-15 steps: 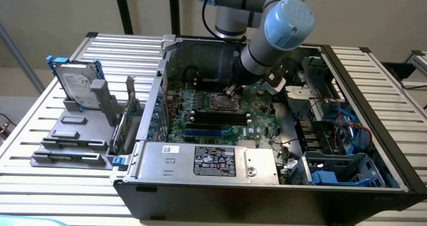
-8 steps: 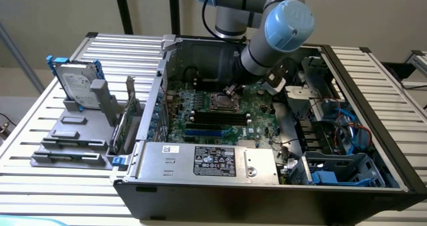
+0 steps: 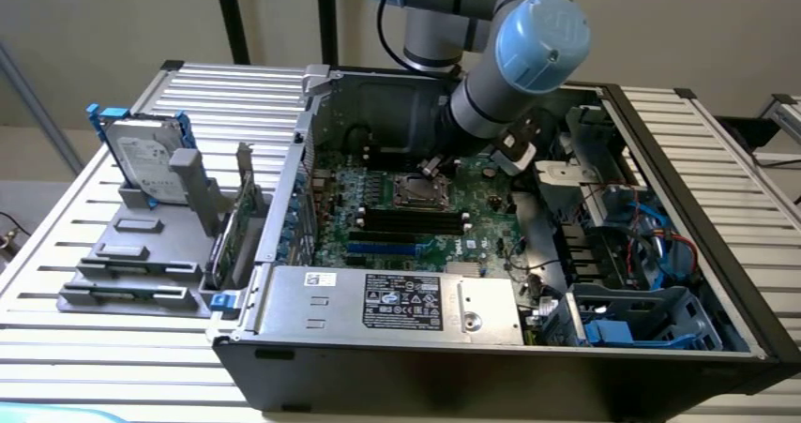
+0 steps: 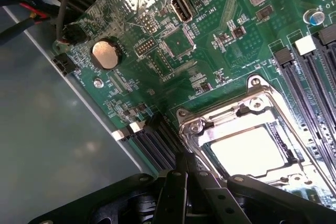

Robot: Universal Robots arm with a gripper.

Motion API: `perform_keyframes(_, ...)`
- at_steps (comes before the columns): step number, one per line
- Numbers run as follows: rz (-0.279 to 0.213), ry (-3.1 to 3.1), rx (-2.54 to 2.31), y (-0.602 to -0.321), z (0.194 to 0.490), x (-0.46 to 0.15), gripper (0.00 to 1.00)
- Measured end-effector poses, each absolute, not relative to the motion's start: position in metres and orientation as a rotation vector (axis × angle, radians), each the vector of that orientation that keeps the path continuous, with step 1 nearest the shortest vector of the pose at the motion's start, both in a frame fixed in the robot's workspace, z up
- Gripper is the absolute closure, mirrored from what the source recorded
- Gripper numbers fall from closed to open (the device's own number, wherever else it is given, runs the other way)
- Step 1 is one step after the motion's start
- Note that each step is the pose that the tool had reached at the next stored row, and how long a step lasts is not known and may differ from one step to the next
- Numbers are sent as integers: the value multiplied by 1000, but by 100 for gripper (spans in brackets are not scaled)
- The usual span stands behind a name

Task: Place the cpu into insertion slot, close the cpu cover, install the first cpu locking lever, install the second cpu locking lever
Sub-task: 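Install the first cpu locking lever, then install the second cpu locking lever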

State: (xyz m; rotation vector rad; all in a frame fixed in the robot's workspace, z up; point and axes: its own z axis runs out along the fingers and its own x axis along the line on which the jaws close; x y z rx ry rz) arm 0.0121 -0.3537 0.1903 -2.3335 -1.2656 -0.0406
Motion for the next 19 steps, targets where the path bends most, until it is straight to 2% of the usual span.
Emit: perform_keyframes(19, -47, -1271, -2334, -360, 194, -6, 89)
